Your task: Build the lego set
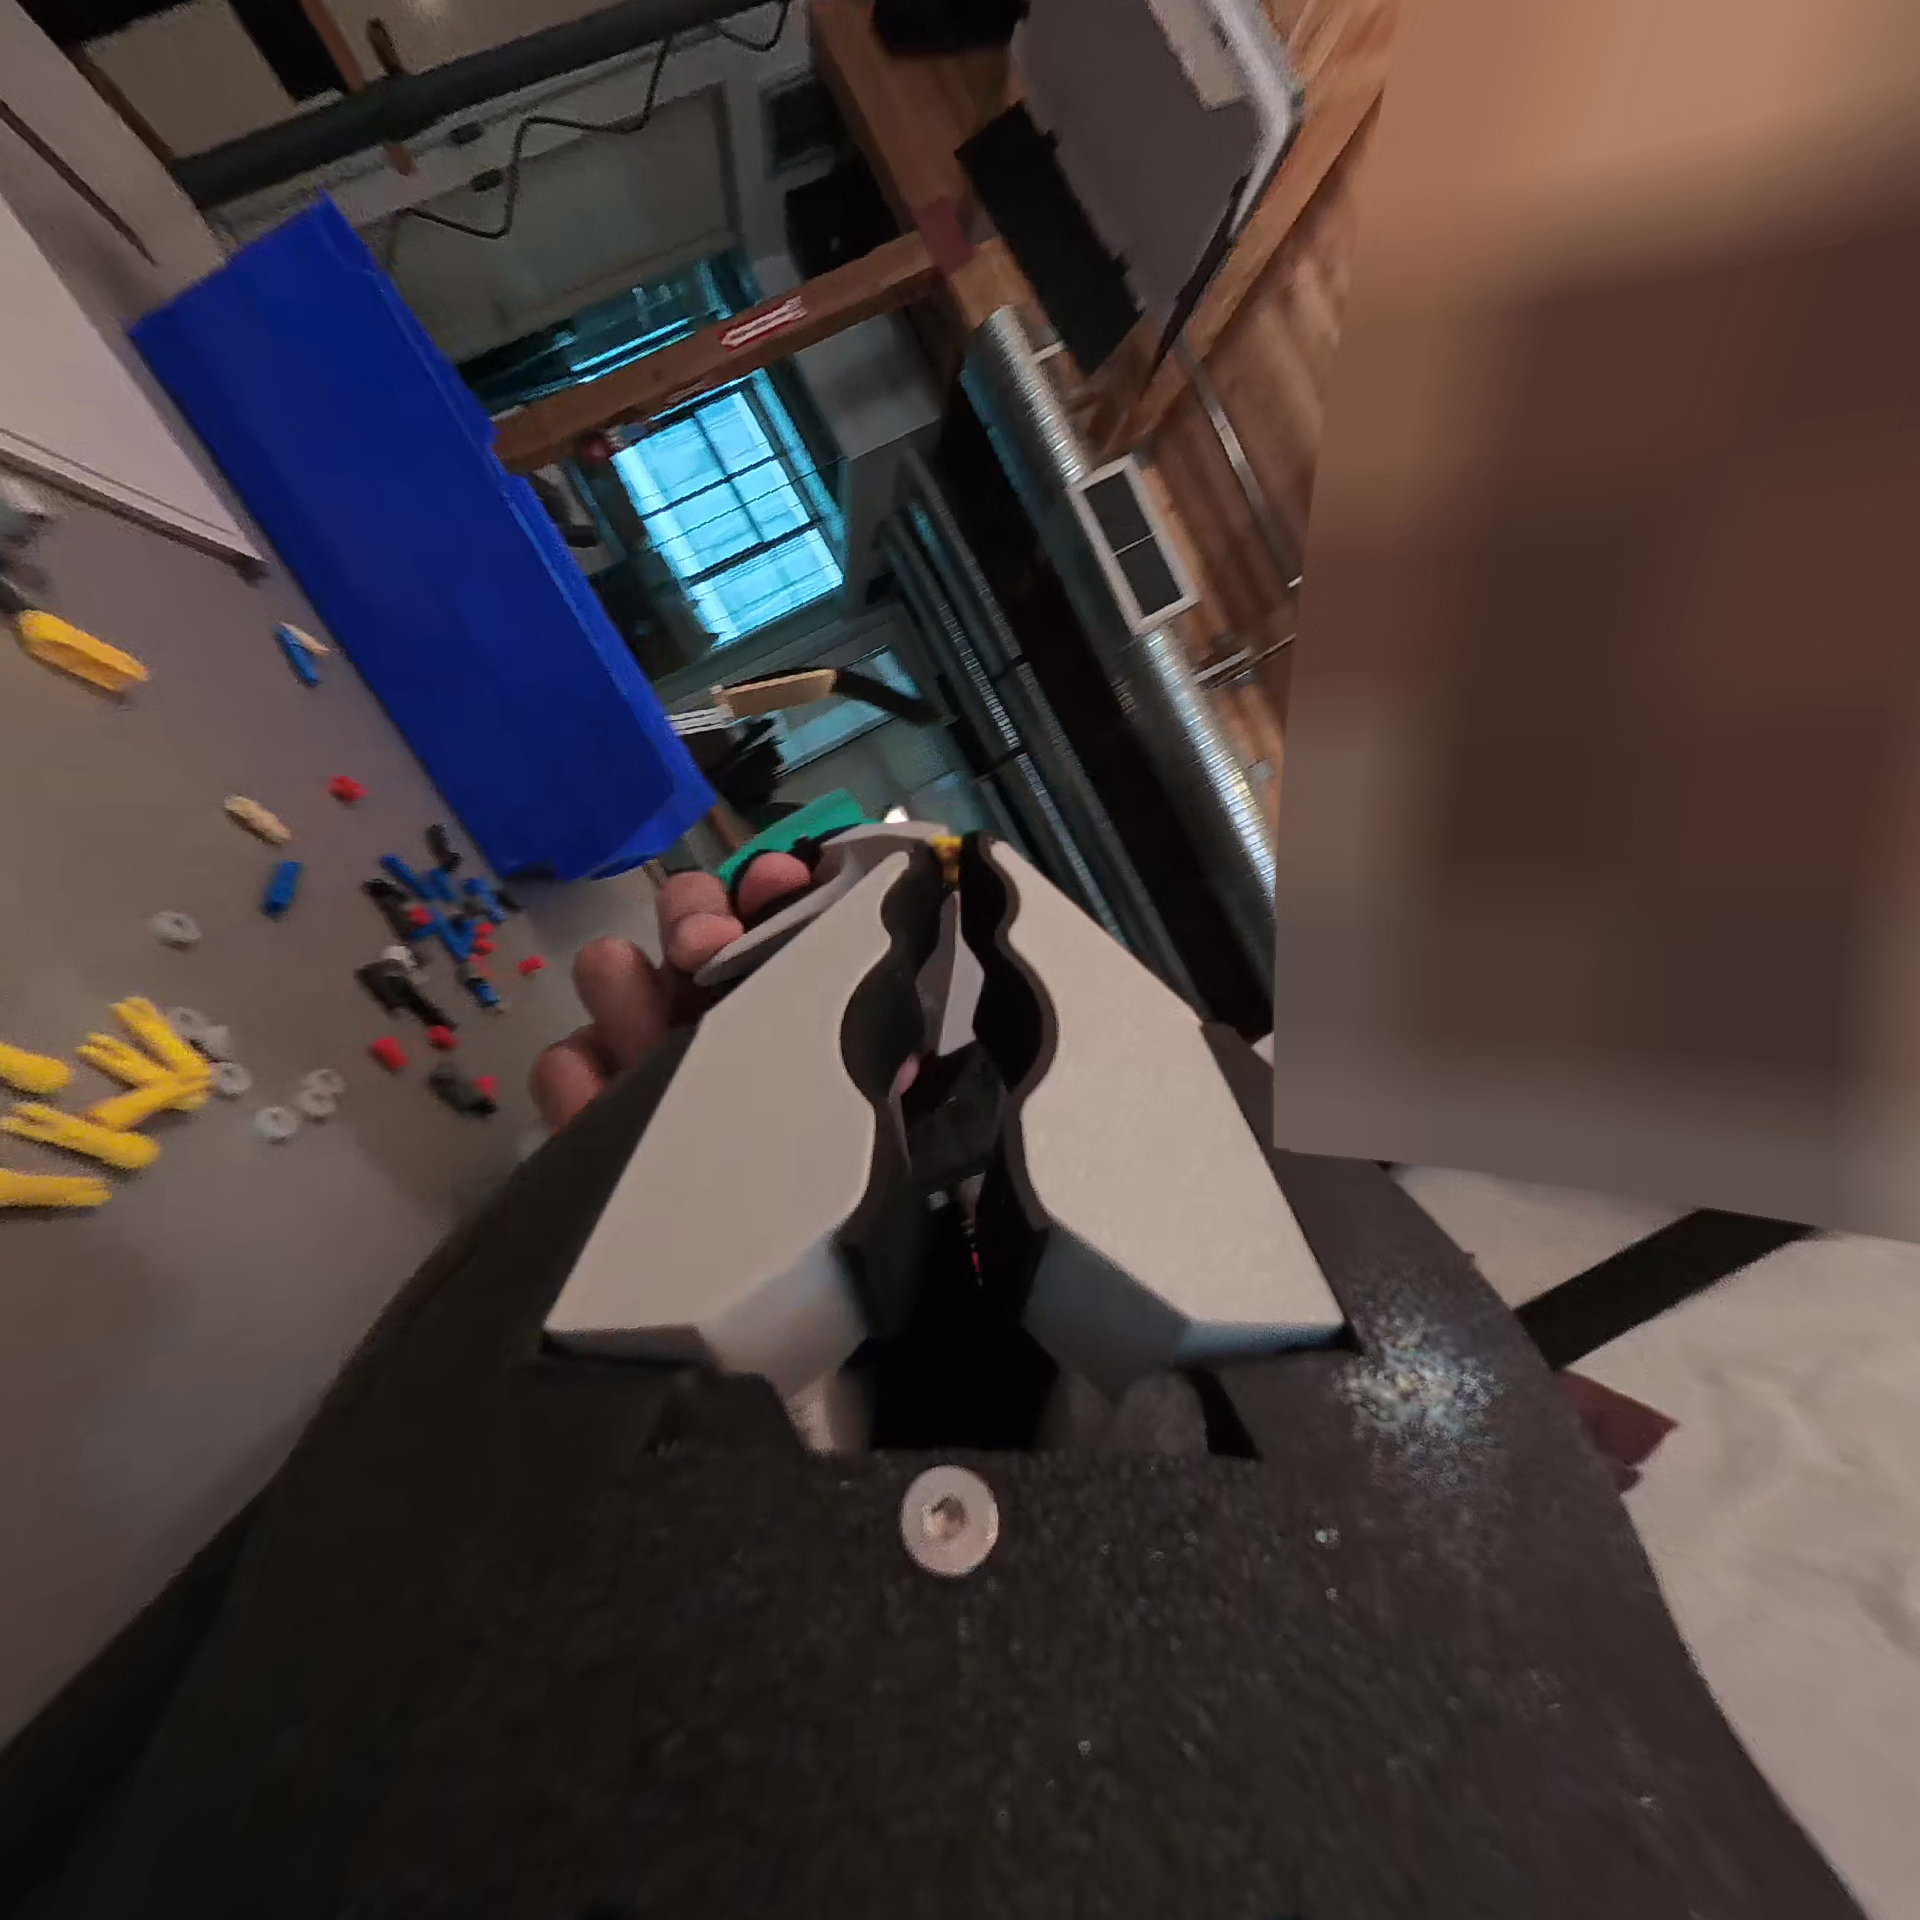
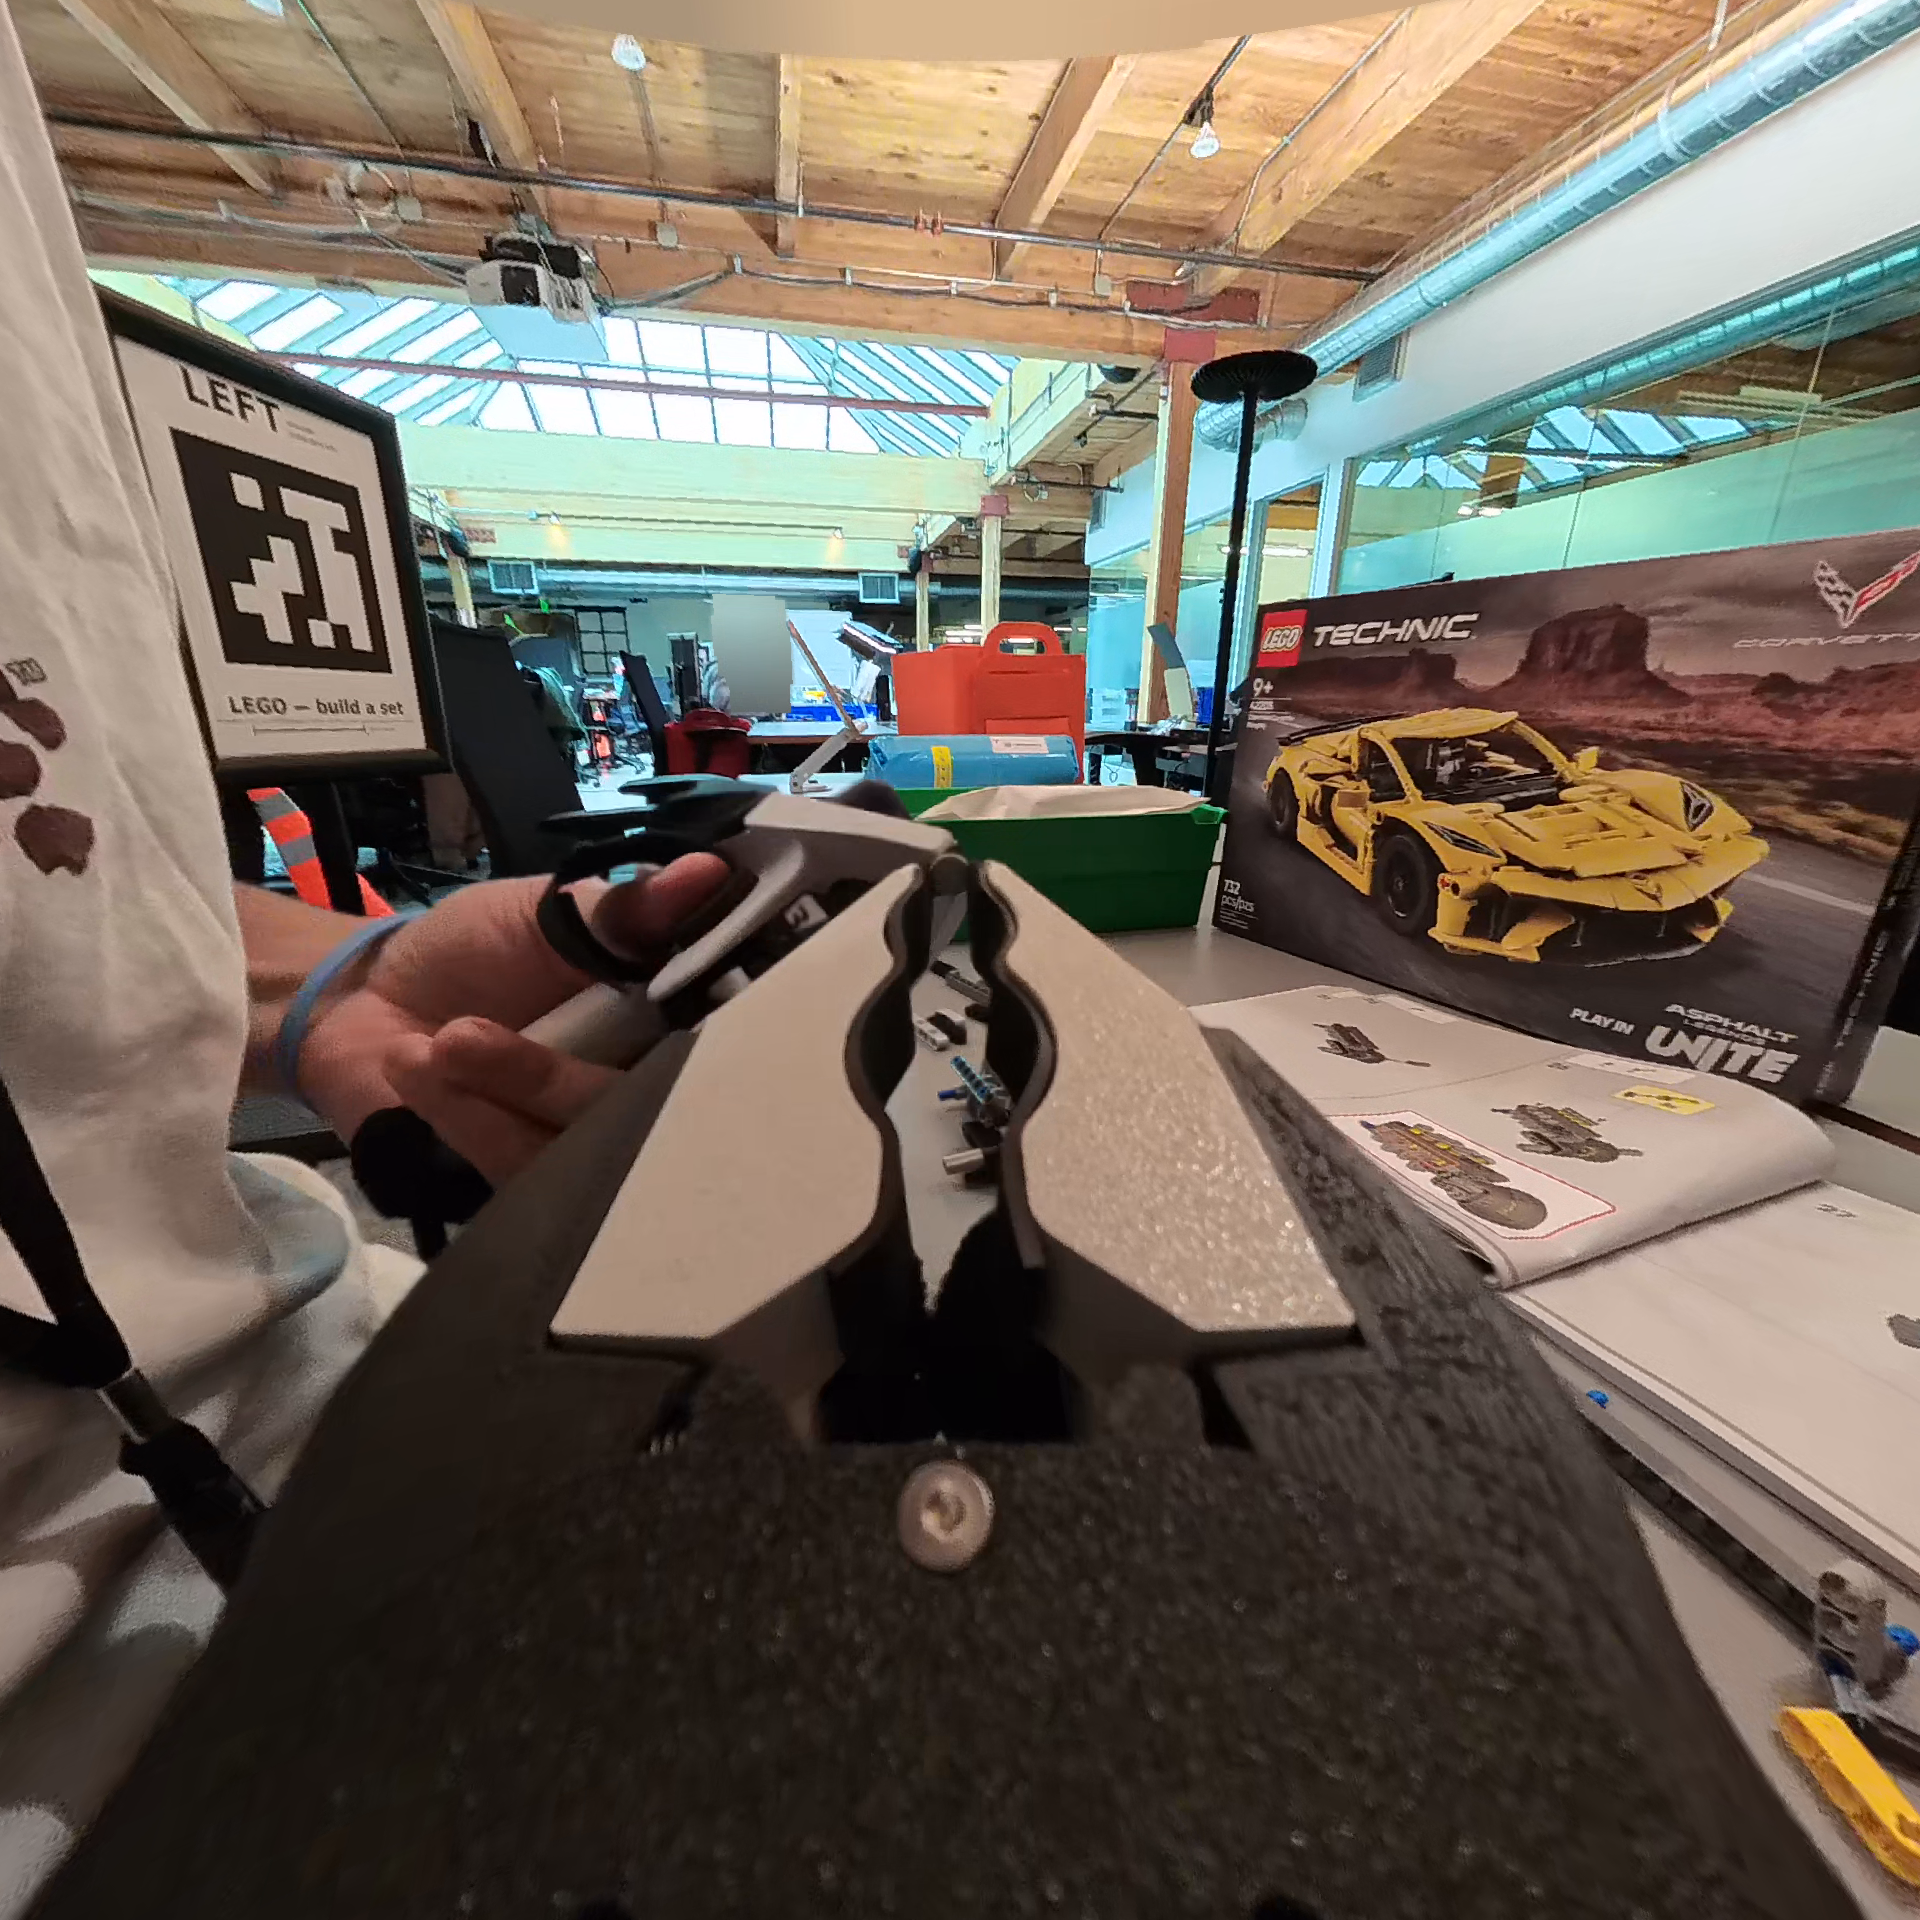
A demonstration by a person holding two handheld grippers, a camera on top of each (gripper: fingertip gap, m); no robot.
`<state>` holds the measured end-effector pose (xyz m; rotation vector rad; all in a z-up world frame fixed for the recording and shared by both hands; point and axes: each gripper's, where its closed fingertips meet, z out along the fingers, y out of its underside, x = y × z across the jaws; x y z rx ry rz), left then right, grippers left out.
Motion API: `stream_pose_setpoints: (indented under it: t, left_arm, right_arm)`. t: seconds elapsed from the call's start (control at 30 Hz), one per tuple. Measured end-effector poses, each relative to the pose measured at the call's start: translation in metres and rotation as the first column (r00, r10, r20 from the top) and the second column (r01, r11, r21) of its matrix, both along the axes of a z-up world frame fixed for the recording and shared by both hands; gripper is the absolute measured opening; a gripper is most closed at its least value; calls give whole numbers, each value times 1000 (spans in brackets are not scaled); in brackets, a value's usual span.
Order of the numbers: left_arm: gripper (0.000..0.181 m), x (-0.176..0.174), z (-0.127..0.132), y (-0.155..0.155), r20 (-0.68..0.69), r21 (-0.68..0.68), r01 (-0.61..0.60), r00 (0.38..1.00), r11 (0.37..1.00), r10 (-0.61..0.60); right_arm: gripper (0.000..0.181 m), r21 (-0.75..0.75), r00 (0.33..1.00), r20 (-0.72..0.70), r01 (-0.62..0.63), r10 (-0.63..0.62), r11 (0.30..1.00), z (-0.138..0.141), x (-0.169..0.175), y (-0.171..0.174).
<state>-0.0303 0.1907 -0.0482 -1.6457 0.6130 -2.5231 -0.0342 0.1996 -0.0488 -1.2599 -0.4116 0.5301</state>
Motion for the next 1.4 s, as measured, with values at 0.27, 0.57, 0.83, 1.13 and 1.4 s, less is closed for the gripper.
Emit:
stream_pose_setpoints:
  t: [0.27,0.57,0.83,1.13,1.4]
  left_arm:
    - [3,-3,-8,1,-111,288,-16,993,957,50]
    - [4,-17,-14,-6,-182,510,152,981,847,-66]
    - [4,-20,-31,-1,-241,673,191,970,715,-32]
    - [4,-26,-39,0,-230,652,218,970,726,-84]
    - [3,-32,-45,7,-235,607,246,964,756,-125]
  right_arm:
    - [7,-48,999,1,-38,38,998,-7,-3,2]
    - [7,-94,988,-3,-152,153,984,-13,-19,-5]
    - [7,-200,987,71,-130,147,971,-30,-22,1]
    - [7,-243,982,101,-132,160,961,-39,-28,3]
    - [7,-254,979,140,-108,147,961,-45,-33,7]
